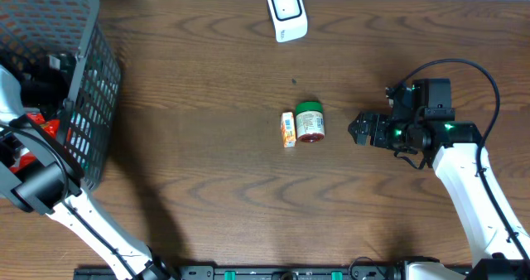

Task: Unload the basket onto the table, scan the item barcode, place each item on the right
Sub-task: 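Grasp the white-green wipes pack with the left gripper and lift it out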

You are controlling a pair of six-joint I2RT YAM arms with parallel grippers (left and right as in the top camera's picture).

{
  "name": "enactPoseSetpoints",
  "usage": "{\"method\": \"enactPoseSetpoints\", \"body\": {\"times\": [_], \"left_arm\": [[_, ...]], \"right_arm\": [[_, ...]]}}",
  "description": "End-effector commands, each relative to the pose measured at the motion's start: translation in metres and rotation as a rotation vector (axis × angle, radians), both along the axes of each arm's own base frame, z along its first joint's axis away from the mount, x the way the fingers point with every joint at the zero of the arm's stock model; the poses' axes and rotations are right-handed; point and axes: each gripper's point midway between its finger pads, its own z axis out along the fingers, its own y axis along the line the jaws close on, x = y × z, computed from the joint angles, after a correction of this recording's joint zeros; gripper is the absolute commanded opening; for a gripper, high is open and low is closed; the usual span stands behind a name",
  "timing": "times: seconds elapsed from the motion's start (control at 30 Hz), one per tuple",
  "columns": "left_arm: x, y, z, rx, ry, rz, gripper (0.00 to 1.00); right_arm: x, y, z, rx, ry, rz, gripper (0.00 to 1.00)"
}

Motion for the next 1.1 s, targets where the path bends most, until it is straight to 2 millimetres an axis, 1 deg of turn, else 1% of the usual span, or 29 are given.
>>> {"method": "enactPoseSetpoints", "body": {"times": [0.0, 0.1, 0.13, 0.3, 0.37, 0.47, 0.53, 0.57, 0.6, 0.67, 0.73, 0.8, 0.83, 0.9, 0.97, 1.0, 1.03, 1.07], "left_arm": [[0.009, 0.010, 0.045, 0.032, -0.104, 0.032, 0.07], [0.009, 0.017, 0.076, 0.084, -0.170, 0.041, 0.07], [0.008, 0.020, 0.089, 0.102, -0.194, 0.055, 0.07], [-0.001, 0.040, 0.144, 0.188, -0.273, 0.174, 0.07], [-0.005, 0.045, 0.174, 0.223, -0.332, 0.217, 0.07], [-0.017, 0.047, 0.227, 0.297, -0.434, 0.266, 0.07], [-0.027, 0.043, 0.260, 0.360, -0.493, 0.281, 0.07], [-0.035, 0.040, 0.281, 0.406, -0.528, 0.290, 0.07], [-0.041, 0.037, 0.295, 0.433, -0.550, 0.300, 0.07], [-0.055, 0.025, 0.325, 0.474, -0.608, 0.307, 0.07], [-0.070, 0.009, 0.348, 0.471, -0.645, 0.332, 0.07], [-0.081, -0.011, 0.359, 0.447, -0.654, 0.336, 0.07], [-0.087, -0.024, 0.361, 0.430, -0.649, 0.326, 0.07], [-0.094, -0.049, 0.359, 0.396, -0.624, 0.289, 0.07], [-0.096, -0.077, 0.350, 0.349, -0.583, 0.232, 0.07], [-0.095, -0.096, 0.342, 0.315, -0.551, 0.187, 0.07], [-0.093, -0.126, 0.329, 0.265, -0.502, 0.109, 0.07], [-0.092, -0.142, 0.320, 0.238, -0.473, 0.062, 0.07]], "right_arm": [[0.003, 0.005, 0.006, 0.010, -0.012, 0.008, 0.99], [0.003, 0.005, 0.006, 0.010, -0.012, 0.008, 0.99], [0.003, 0.005, 0.006, 0.010, -0.012, 0.009, 0.99], [0.003, 0.005, 0.006, 0.010, -0.012, 0.008, 0.99], [0.003, 0.005, 0.006, 0.010, -0.012, 0.009, 0.99], [0.003, 0.005, 0.006, 0.010, -0.012, 0.008, 0.99], [0.003, 0.005, 0.006, 0.010, -0.012, 0.008, 0.99], [0.003, 0.005, 0.006, 0.010, -0.012, 0.008, 0.99], [0.003, 0.005, 0.006, 0.010, -0.012, 0.009, 0.99], [0.003, 0.005, 0.006, 0.010, -0.012, 0.009, 0.99], [0.003, 0.005, 0.006, 0.010, -0.012, 0.009, 0.99], [0.003, 0.005, 0.006, 0.010, -0.012, 0.009, 0.99], [0.003, 0.005, 0.006, 0.010, -0.012, 0.009, 0.99], [0.003, 0.005, 0.006, 0.010, -0.012, 0.009, 0.99], [0.003, 0.005, 0.006, 0.010, -0.012, 0.008, 0.99], [0.003, 0.005, 0.006, 0.010, -0.012, 0.009, 0.99], [0.003, 0.005, 0.006, 0.010, -0.012, 0.008, 0.99], [0.003, 0.005, 0.006, 0.010, -0.012, 0.009, 0.99]]}}
